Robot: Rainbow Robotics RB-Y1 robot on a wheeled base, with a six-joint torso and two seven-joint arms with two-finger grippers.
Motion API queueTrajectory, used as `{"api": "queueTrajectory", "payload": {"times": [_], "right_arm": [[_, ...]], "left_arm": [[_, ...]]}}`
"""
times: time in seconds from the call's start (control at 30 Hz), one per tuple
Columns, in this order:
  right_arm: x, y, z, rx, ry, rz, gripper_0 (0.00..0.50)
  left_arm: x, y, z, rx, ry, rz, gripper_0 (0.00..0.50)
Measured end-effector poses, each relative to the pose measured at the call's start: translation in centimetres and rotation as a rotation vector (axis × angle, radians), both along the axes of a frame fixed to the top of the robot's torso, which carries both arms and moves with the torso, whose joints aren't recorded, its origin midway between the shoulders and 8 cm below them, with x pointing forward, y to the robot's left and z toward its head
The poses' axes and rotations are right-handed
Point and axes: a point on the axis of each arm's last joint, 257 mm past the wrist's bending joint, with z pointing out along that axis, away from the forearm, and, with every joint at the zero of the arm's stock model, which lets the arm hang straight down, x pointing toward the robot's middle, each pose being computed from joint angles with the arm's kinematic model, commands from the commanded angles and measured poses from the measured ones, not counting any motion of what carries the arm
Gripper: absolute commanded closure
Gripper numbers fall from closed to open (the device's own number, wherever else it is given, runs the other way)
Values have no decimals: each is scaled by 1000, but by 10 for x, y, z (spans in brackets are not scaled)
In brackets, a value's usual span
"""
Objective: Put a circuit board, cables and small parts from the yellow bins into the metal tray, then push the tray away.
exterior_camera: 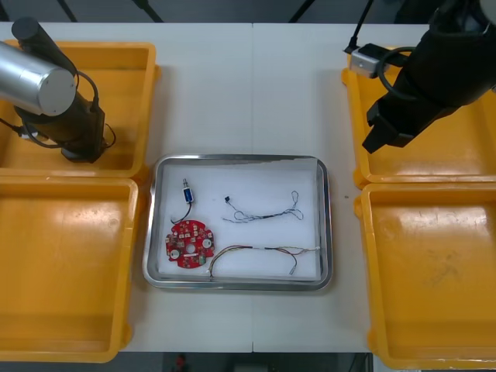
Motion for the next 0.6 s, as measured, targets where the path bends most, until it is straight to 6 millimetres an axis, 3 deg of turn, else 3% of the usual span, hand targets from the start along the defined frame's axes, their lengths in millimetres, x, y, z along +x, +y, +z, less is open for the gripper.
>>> {"api": "queueTrajectory", "payload": {"times": [0.17,0.37,0.6], "right_arm": [[4,-20,10,57,-27,-83,0],[0,-44,12,99,-61,-164,0],[-11,-79,9,124,-96,-244,0]], "left_arm": [[-12,4,6,88,68,-126,500],[-19,-2,34,184,96,-378,500],[-36,-3,60,200,130,-412,500]]}}
